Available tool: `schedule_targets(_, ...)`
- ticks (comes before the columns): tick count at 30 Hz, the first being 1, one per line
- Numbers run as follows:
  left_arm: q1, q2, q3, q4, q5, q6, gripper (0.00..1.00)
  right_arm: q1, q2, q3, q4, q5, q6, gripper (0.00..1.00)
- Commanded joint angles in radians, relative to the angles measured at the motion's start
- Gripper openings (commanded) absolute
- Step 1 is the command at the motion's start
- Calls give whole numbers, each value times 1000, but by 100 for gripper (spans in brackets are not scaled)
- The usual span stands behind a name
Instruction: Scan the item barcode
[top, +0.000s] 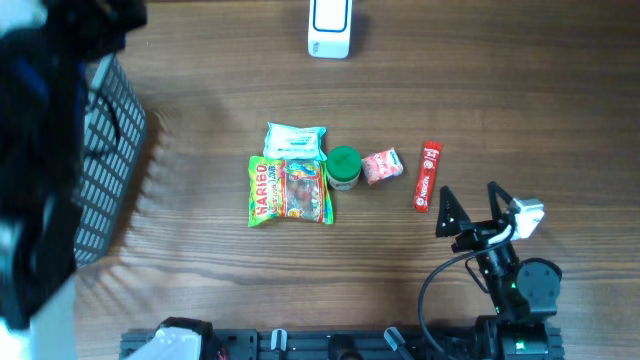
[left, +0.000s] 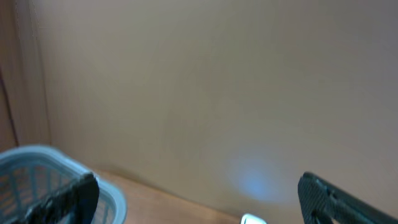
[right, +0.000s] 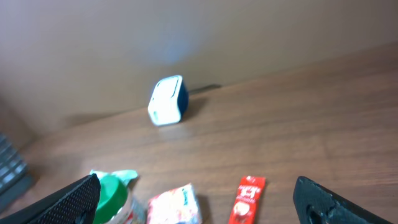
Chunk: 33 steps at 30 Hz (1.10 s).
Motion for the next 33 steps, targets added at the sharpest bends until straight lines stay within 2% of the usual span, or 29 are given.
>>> schedule_targets(1,5,-251,-359,181,13,47,100,-2,58,81,-5,-103,-1,100)
schedule_targets(5,5,-480,-655,403,12,53,100,-2,158,222,-69,-137,-3,100)
schedule_targets(8,11,-623,-777,506,2,53,100,-2,264,364,-177,-171,-3,99)
schedule_targets(12,48,-788,-821,555,-48,53,100,13,472,617,-446,-192,-3,100)
schedule_targets(15,57,-864,-820,555,-48,53,100,85,658,821,-672,-271,23,100)
schedule_targets(17,57,-883,-820,554,-66,53,100,114,736,882,-742,-326,63,100)
schedule_targets(22,57,-916,-818,531,-97,48,100,130,905,897,-717,-371,323,100)
schedule_targets(25,57,-937,-818,515,-97,48,100,131,1010,897,-630,-373,460,99)
schedule_targets(26,57,-945,-818,513,-97,48,100,133,1045,897,-603,-388,515,92)
schedule_targets(28,63,-968,-821,509,-97,48,100,146,1103,897,-584,-436,615,87)
schedule_targets(33,84,-1073,-873,522,-87,-13,100,251,1184,904,-552,-365,804,95)
